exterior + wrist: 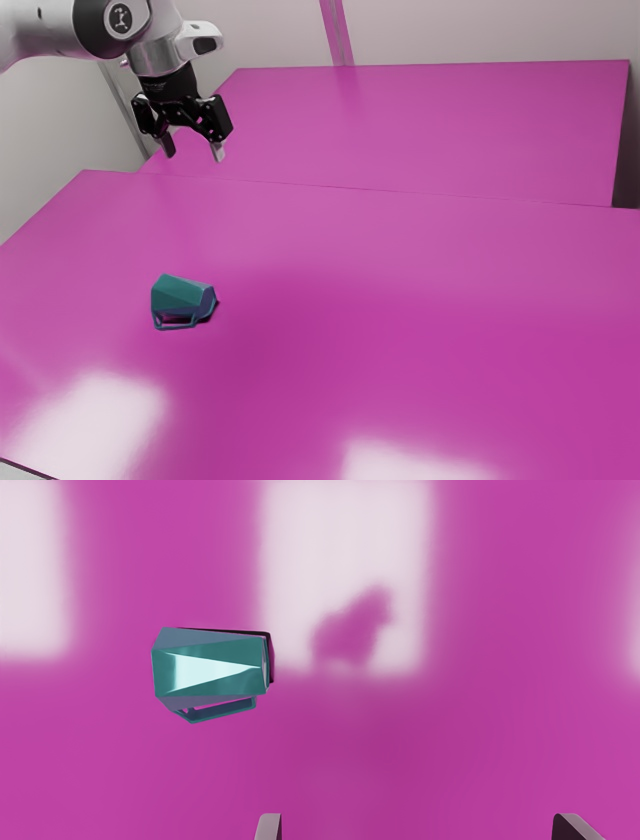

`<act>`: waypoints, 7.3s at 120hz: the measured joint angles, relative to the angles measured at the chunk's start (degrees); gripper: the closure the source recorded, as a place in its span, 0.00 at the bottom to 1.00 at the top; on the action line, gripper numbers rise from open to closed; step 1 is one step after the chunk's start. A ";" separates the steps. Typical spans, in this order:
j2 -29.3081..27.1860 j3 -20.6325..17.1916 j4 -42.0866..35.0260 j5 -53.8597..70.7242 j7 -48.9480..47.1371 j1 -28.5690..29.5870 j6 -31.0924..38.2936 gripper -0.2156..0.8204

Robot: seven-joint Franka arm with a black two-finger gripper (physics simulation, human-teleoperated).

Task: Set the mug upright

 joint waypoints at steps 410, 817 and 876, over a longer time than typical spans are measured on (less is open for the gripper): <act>11.97 1.94 -35.33 -59.38 66.13 40.48 22.87 0.22; -10.92 8.17 -44.55 -11.90 26.71 -0.15 35.72 0.94; -9.36 7.72 -47.56 -1.92 8.62 -3.05 40.62 0.94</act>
